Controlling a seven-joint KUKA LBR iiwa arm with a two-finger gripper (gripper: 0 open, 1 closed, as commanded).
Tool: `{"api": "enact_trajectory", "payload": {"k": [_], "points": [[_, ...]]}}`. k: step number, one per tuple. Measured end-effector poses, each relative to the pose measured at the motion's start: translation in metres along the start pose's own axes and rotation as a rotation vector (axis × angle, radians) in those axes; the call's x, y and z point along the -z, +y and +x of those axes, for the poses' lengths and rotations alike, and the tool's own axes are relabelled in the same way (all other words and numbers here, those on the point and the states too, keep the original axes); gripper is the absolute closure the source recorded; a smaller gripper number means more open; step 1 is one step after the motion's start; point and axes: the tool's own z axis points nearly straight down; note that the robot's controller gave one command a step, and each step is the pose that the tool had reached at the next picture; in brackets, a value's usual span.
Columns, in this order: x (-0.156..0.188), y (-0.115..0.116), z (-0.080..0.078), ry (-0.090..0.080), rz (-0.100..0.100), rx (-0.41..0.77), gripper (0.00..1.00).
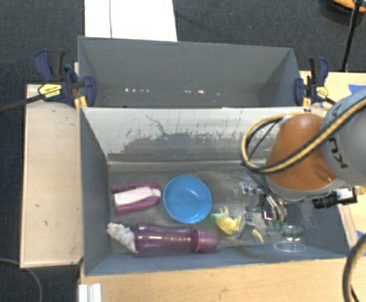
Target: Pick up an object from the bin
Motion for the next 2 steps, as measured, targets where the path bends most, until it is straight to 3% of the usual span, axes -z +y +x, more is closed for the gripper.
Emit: {"api": "enact_trajectory", "payload": {"k": [1,2], "points": [[-0.0251,-0.003,0.0097,-0.003,0.001,0.038,1.0],[-0.0252,-0.003,0.0097,-0.003,0.001,0.039,1.0]]}}
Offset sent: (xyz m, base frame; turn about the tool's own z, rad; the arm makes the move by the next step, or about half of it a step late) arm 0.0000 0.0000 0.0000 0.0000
